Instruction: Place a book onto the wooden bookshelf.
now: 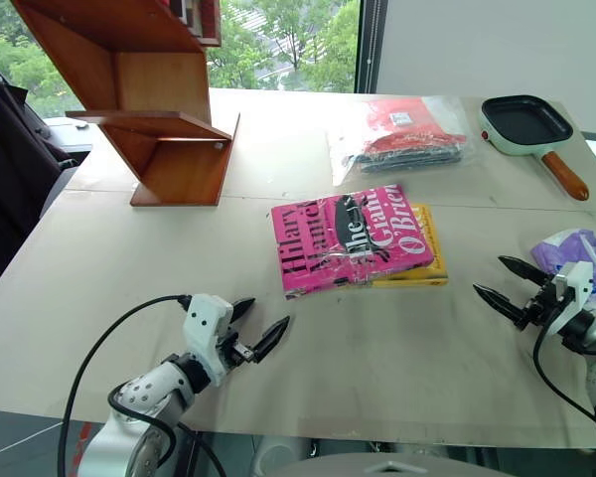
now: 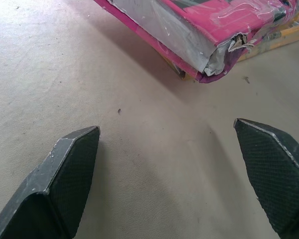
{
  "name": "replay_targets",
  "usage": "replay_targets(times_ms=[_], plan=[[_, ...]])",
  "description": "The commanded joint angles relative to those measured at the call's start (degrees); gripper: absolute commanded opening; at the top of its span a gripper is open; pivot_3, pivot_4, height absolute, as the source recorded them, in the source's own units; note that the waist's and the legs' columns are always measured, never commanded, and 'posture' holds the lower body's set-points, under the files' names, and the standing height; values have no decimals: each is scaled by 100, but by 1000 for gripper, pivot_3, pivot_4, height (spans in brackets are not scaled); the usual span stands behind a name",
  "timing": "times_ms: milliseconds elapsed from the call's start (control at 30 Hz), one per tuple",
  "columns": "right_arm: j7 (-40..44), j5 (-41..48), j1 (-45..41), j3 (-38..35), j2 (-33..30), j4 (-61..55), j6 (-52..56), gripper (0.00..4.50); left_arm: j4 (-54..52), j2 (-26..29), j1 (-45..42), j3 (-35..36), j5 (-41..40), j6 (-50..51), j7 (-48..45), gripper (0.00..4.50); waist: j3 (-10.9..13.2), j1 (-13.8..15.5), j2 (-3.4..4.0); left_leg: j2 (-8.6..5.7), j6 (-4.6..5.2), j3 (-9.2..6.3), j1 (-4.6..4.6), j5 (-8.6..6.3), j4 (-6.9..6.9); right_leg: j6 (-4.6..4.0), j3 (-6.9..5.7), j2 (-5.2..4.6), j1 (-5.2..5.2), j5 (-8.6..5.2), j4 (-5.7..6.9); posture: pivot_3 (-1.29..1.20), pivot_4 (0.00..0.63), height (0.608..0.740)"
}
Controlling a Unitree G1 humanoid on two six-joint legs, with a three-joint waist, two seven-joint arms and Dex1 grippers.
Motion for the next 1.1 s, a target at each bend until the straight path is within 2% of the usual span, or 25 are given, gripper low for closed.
replay_targets(times_ms=[33, 667, 833, 967, 1100], plan=[[58, 41, 0, -168, -50, -41, -131, 4500, -137, 18, -14, 63, -31, -143, -47, 4447, 0, 0, 0, 0, 0, 0, 0, 0, 0, 0, 0, 0, 0, 0, 0, 0, 150, 740], [76, -8, 1, -168, -49, 30, -213, 4500, -71, -11, -73, 15, -51, -194, -117, 4447, 0, 0, 0, 0, 0, 0, 1, 0, 1, 1, -1, 2, 2, 1, 0, 0, 150, 740], [69, -29, -77, -157, -38, 106, -255, 4500, -186, -18, 18, 19, -316, -148, -317, 4447, 0, -1, 0, 0, 0, 0, 1, 0, 2, 1, -1, 3, 2, 1, 1, 0, 150, 740], [-233, 25, -501, -78, 68, -190, -32, 4500, -426, 34, 130, 143, -955, 52, -602, 4447, 0, -10, 0, 0, 0, 1, 2, 0, 2, 1, 0, 3, 2, 1, 1, 0, 150, 740], [-811, -465, -1648, 299, 206, 105, 96, 4500, -682, 232, 270, 112, -1435, 261, -925, 4447, 6, -91, 6, 0, -1, 4, 4, 1, 7, 1, 4, 5, 1, 1, 6, 0, 150, 740]])
